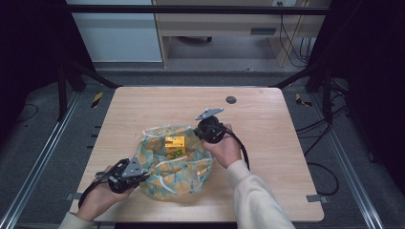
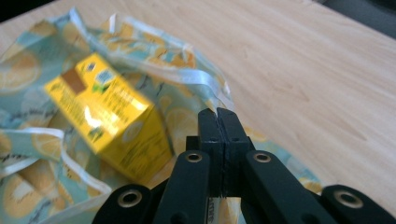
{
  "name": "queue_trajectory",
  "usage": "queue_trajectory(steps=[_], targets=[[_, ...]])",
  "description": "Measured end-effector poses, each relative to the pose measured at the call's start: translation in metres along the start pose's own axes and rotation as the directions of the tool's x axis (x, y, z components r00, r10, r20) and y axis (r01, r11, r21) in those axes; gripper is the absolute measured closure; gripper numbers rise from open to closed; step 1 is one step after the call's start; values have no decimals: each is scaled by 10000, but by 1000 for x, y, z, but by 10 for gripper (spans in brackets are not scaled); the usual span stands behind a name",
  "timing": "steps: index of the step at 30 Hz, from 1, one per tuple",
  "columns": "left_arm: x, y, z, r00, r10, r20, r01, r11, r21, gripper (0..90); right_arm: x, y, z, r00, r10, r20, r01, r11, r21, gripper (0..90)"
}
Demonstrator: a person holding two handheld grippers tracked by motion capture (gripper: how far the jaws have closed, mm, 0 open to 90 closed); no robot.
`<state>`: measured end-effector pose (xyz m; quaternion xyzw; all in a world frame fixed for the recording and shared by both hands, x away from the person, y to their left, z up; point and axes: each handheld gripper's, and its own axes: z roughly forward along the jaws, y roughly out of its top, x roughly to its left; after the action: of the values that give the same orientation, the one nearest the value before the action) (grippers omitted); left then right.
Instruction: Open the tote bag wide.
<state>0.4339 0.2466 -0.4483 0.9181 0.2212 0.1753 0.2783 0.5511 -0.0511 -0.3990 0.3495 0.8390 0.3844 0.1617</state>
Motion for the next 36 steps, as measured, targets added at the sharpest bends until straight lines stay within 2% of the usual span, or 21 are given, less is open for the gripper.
queue_trajectory(steps=[3, 7, 9, 14, 22, 27, 31, 33, 36], targets=[[4, -4, -1, 10000, -90, 11, 89, 9999, 125, 872, -11, 7, 7, 9992, 388, 105, -388, 9992, -30, 900], [4, -8, 3, 9999, -117, -60, 119, 9993, 349, 872, -19, 6, 17, 9978, 645, 167, -647, 9978, 117, 900], [5, -9, 5, 9999, -56, -136, 62, 9991, 419, 871, -25, 3, 27, 9965, 778, 301, -788, 9964, 320, 900], [8, -14, 11, 9995, -276, -134, 286, 9968, 742, 871, -37, -6, 42, 9915, 1181, 542, -1221, 9895, 771, 900], [15, -18, 13, 9986, -366, -392, 400, 9952, 898, 875, -48, -19, 49, 9847, 1610, 660, -1676, 9797, 1099, 900], [17, -19, 14, 9974, -534, -488, 574, 9948, 839, 875, -50, -22, 49, 9853, 1588, 628, -1652, 9793, 1171, 900], [24, -20, 17, 9941, -605, -902, 689, 9933, 924, 874, -50, -24, 50, 9868, 1500, 605, -1565, 9802, 1215, 899], [28, -21, 18, 9924, -696, -1014, 791, 9926, 926, 875, -49, -25, 51, 9859, 1552, 621, -1626, 9768, 1396, 899], [28, -24, 18, 9929, -782, -897, 860, 9926, 857, 874, -49, -28, 52, 9851, 1619, 581, -1689, 9742, 1495, 897]])
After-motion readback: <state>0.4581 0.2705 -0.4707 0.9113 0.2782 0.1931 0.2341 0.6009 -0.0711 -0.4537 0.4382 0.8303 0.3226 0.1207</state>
